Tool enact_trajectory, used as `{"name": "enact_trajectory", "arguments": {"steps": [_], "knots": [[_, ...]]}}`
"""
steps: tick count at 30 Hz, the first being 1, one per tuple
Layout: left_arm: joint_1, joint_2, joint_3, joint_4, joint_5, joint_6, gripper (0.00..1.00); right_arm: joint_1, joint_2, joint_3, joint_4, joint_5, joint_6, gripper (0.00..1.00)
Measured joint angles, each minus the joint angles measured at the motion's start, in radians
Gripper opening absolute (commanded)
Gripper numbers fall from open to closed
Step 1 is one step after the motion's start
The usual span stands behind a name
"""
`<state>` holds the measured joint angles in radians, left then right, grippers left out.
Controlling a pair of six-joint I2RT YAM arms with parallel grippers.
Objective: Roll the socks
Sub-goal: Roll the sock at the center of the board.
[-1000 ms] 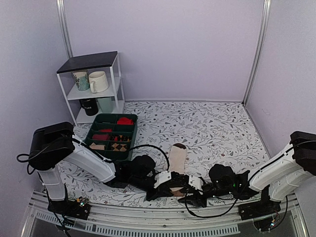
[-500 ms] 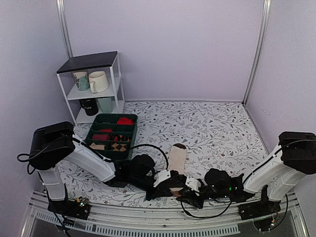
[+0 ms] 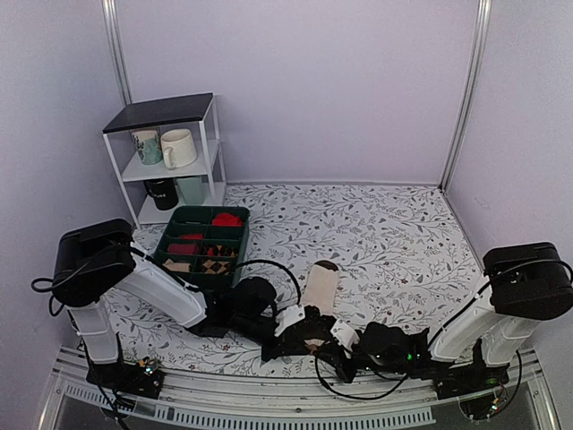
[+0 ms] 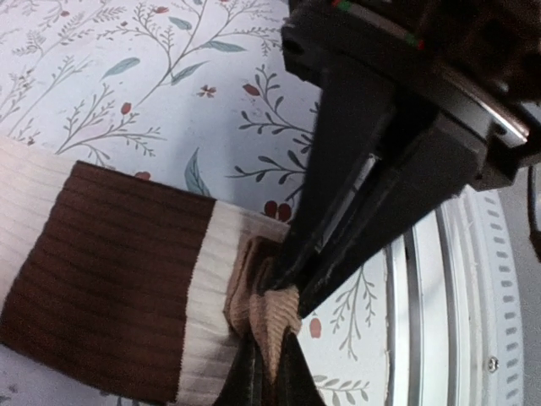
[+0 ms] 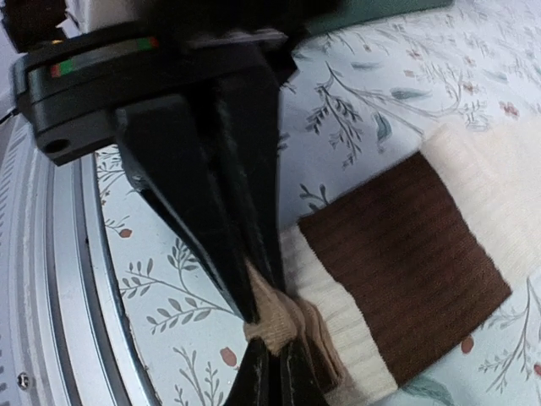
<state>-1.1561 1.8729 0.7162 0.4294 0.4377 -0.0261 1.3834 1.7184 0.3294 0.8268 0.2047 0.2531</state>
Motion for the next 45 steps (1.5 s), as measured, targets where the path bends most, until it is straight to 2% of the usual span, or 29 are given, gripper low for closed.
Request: {"name": "enact_trajectory", "arguments": {"steps": [4,6,10,12,17,21,30,36,45], "knots": [[0.003,-0.028,-0.029,-0.001,-0.016,0.013,0.07,0.003,0.006,0.018,-0.015,0.014,0.062,0.0],[0.0,-0.059,-0.049,-0.006,-0.042,0.023,0.23,0.003,0.006,0.027,-0.029,0.012,0.09,0.0],[-0.006,-0.196,-0.137,-0.07,-0.152,0.059,0.42,0.0,-0.006,0.032,-0.055,-0.006,0.132,0.0],[-0.009,-0.289,-0.186,-0.092,-0.216,0.082,0.46,-0.011,-0.016,0.032,-0.069,-0.028,0.148,0.0],[-0.013,-0.526,-0.279,-0.061,-0.29,0.179,0.46,-0.086,-0.05,0.033,-0.118,-0.17,0.182,0.0],[-0.027,-0.59,-0.323,0.013,-0.285,0.262,0.46,-0.197,-0.064,0.076,-0.22,-0.385,0.208,0.0],[-0.082,-0.382,-0.26,0.059,-0.246,0.397,0.47,-0.331,-0.022,0.253,-0.514,-0.692,0.172,0.0],[-0.092,-0.278,-0.186,0.079,-0.243,0.465,0.47,-0.357,-0.005,0.294,-0.602,-0.758,0.138,0.0],[-0.094,-0.158,-0.13,0.096,-0.253,0.516,0.45,-0.367,-0.003,0.302,-0.634,-0.795,0.116,0.0]]}}
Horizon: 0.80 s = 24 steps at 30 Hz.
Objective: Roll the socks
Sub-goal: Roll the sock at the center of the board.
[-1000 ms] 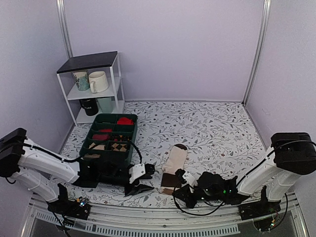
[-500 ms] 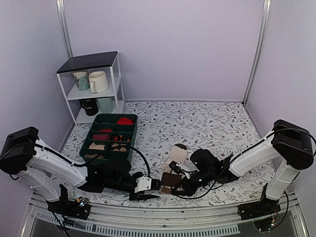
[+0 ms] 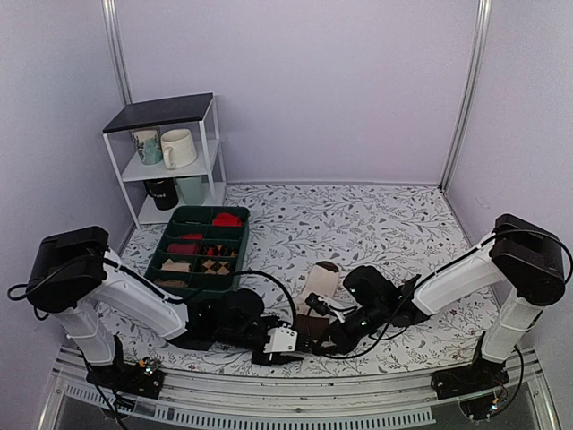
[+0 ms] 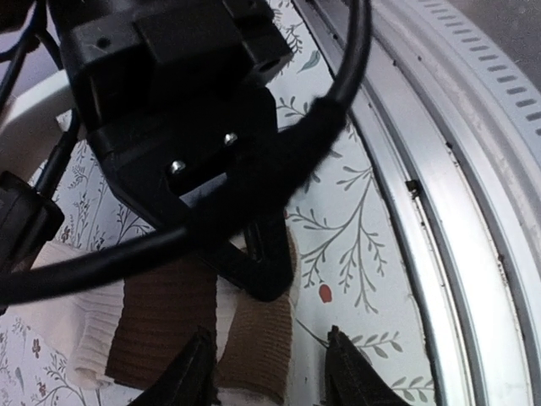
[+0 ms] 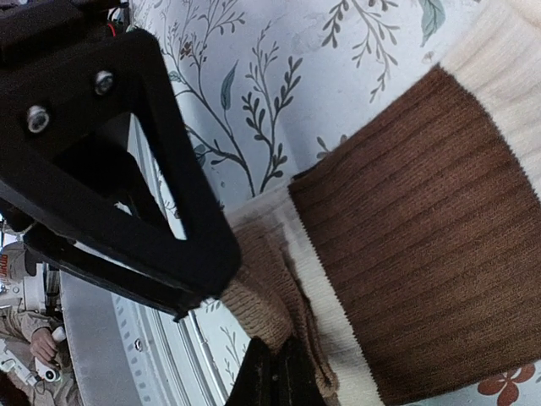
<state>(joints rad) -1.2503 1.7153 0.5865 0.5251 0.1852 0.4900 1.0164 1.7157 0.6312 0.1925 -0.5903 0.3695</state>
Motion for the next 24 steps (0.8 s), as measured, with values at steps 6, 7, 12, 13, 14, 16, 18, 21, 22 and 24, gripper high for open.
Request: {"name": "enact_trajectory", "arguments": {"steps": [6,7,12,13,14,16,18,21,22,24], "knots": [[0.0,0.042,0.027,-0.007,-0.016,0.007,0.42,-0.002,0.0,0.0,-0.006,-0.011,-0.006,0.0],[0.0,0.042,0.028,-0.009,-0.019,0.008,0.41,-0.002,0.0,0.001,-0.008,-0.012,-0.007,0.0],[0.0,0.053,0.037,-0.032,-0.032,0.006,0.39,-0.003,0.0,0.004,-0.017,-0.017,-0.008,0.0],[0.0,0.053,0.037,-0.042,-0.038,0.005,0.4,-0.003,0.0,0.004,-0.018,-0.018,-0.008,0.0],[0.0,0.053,0.035,-0.041,-0.043,0.003,0.42,-0.003,0.0,0.004,-0.018,-0.019,-0.008,0.0],[-0.002,0.045,0.017,-0.02,-0.058,-0.002,0.46,-0.003,0.0,0.005,-0.021,-0.02,-0.009,0.0],[-0.003,0.018,-0.024,0.016,-0.073,-0.005,0.48,-0.003,0.0,0.005,-0.023,-0.022,-0.009,0.0],[-0.005,-0.035,-0.074,0.065,-0.091,-0.003,0.48,-0.003,0.001,0.006,-0.024,-0.024,-0.011,0.0],[-0.005,-0.045,-0.076,0.074,-0.093,0.0,0.48,-0.003,0.002,0.006,-0.024,-0.024,-0.011,0.0],[-0.006,-0.064,-0.076,0.1,-0.09,0.008,0.47,-0.004,0.003,0.008,-0.026,-0.026,-0.011,0.0]]}}
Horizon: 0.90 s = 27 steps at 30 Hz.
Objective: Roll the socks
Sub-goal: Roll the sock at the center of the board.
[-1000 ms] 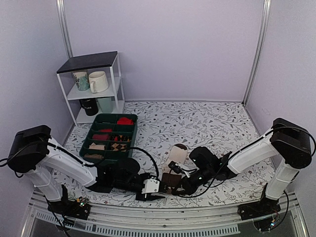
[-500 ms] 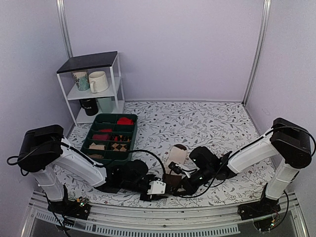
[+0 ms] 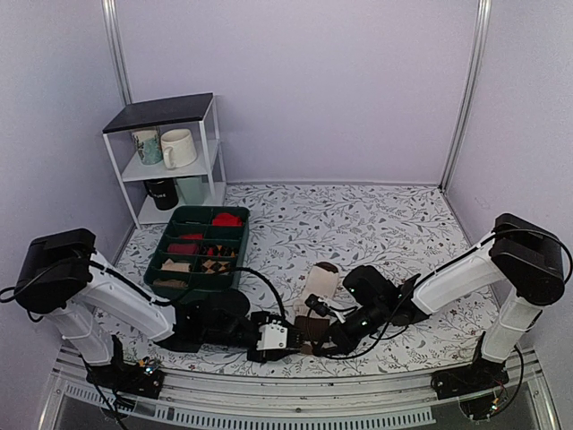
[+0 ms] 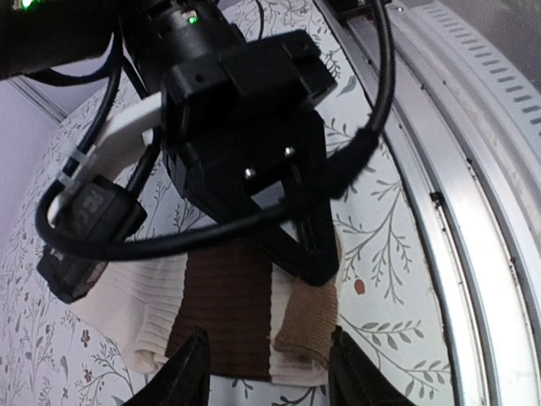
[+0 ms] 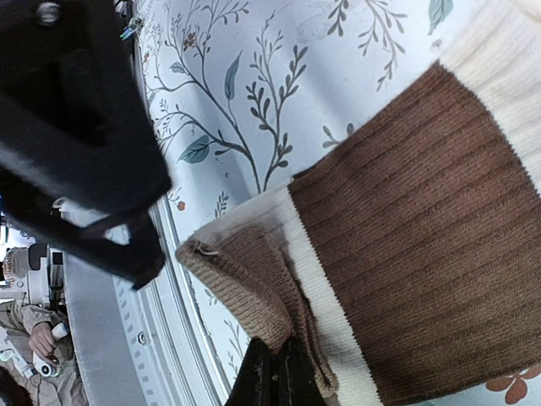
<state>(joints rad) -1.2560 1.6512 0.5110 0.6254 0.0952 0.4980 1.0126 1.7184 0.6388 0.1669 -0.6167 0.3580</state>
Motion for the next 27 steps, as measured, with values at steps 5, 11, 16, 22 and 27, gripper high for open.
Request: {"name": "enact_trajectory", "arguments": {"steps": [5,11,16,22,27], "knots": [[-0.003,0.004,0.04,-0.027,0.034,0.021,0.42,0.0,0.0,0.003,-0.006,0.0,0.0,0.0],[-0.036,0.055,0.109,-0.145,0.051,0.03,0.41,0.0,0.0,0.003,-0.007,0.0,0.0,0.0],[-0.046,0.061,0.109,-0.19,0.036,0.029,0.41,0.0,0.0,0.003,-0.009,0.0,0.0,0.0],[-0.047,0.095,0.11,-0.195,-0.04,0.027,0.41,0.0,0.0,0.004,-0.01,0.0,0.0,0.0],[-0.047,0.117,0.13,-0.185,-0.085,0.025,0.41,0.0,0.0,0.004,-0.01,0.0,0.0,0.0]]}}
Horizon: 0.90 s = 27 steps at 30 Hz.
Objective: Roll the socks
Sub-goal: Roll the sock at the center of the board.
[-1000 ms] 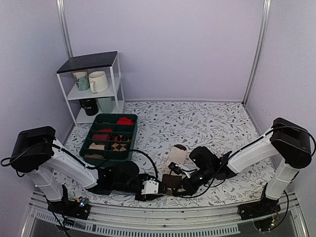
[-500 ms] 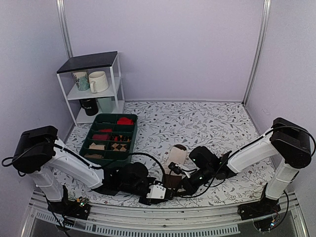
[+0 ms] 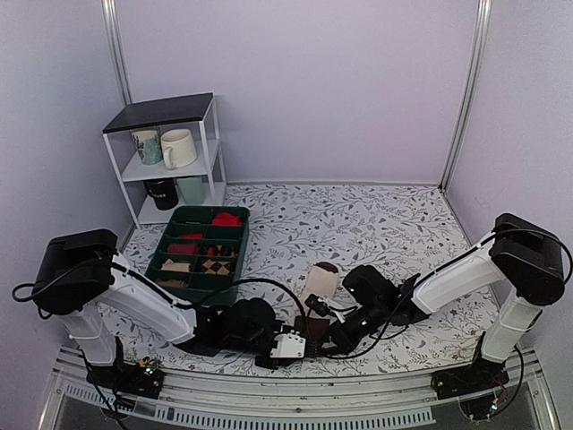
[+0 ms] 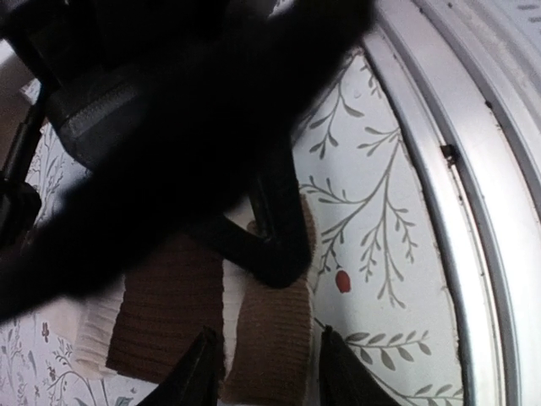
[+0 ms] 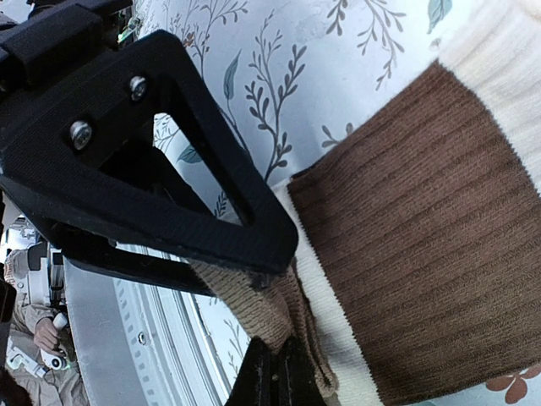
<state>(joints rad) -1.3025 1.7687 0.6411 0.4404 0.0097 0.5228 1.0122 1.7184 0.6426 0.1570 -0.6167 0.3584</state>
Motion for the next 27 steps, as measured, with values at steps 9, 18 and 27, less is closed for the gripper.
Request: {"name": "enact_trajectory", "arguments": {"steps": [9,18,27], "knots": [[0.0,-0.018,-0.034,0.032,-0.017,-0.002,0.35,0.0,0.0,0.0,0.0,0.0,0.0,0.0],[-0.004,-0.031,-0.05,0.047,-0.008,-0.003,0.4,0.0,0.0,0.001,-0.002,0.0,0.0,0.0],[-0.011,-0.102,-0.099,0.132,-0.005,0.004,0.39,0.0,0.0,0.002,-0.004,0.0,0.0,0.0]]}}
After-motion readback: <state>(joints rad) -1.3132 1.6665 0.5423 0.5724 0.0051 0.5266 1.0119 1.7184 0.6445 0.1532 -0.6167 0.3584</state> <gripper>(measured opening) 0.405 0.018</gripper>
